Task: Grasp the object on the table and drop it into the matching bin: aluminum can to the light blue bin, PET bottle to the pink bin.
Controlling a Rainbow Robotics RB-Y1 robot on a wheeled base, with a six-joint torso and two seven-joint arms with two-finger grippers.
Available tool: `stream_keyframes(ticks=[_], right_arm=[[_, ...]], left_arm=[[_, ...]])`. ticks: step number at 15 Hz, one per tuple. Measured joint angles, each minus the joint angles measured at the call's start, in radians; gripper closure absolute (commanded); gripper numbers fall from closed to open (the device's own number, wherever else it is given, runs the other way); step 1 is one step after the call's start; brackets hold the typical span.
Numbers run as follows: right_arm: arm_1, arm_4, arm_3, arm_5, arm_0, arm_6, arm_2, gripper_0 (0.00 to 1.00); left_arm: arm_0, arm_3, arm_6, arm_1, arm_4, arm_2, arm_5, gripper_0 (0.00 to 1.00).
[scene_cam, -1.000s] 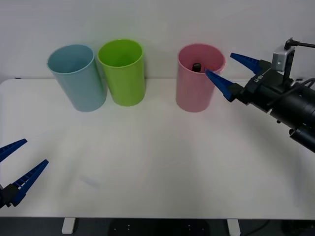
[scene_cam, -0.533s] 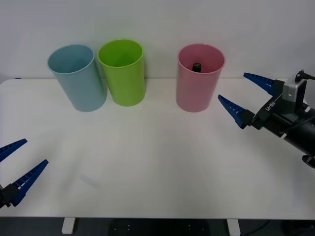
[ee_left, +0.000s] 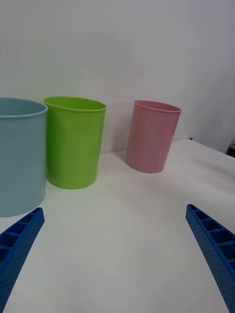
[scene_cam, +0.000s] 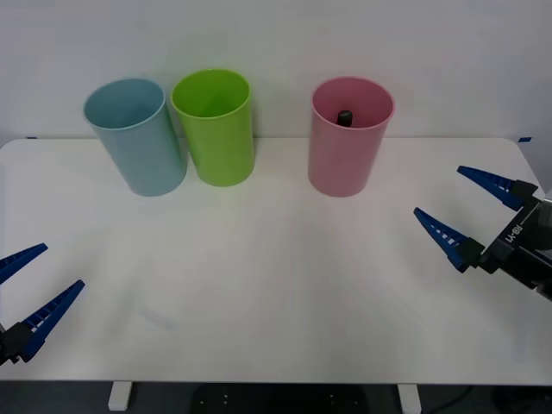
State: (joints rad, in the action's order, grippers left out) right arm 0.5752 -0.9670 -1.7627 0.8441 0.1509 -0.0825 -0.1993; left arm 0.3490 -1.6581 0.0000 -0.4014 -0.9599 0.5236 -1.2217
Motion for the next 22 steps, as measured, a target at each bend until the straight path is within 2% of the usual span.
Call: stream_keyframes(ticks=[3, 7, 14, 22], right_arm=[[-0.014, 0.0, 0.0, 0.064, 0.041, 0.011, -0.043, 0.0], [-0.015, -0.001, 0.0, 0.091, 0.095, 0.032, -0.066, 0.0], [-0.015, -0.002, 0.0, 0.125, 0.167, 0.133, -0.092, 0.0], [-0.015, -0.003, 0.0, 0.132, 0.222, 0.147, -0.106, 0.0]], left_arm=[[0.0, 0.0, 0.0, 0.0, 0.0, 0.0, 0.0, 0.0], [0.0, 0.0, 0.0, 0.0, 0.0, 0.0, 0.0, 0.0], [0.0, 0.0, 0.0, 0.0, 0.0, 0.0, 0.0, 0.0], [0.0, 0.0, 0.0, 0.0, 0.0, 0.0, 0.0, 0.0]])
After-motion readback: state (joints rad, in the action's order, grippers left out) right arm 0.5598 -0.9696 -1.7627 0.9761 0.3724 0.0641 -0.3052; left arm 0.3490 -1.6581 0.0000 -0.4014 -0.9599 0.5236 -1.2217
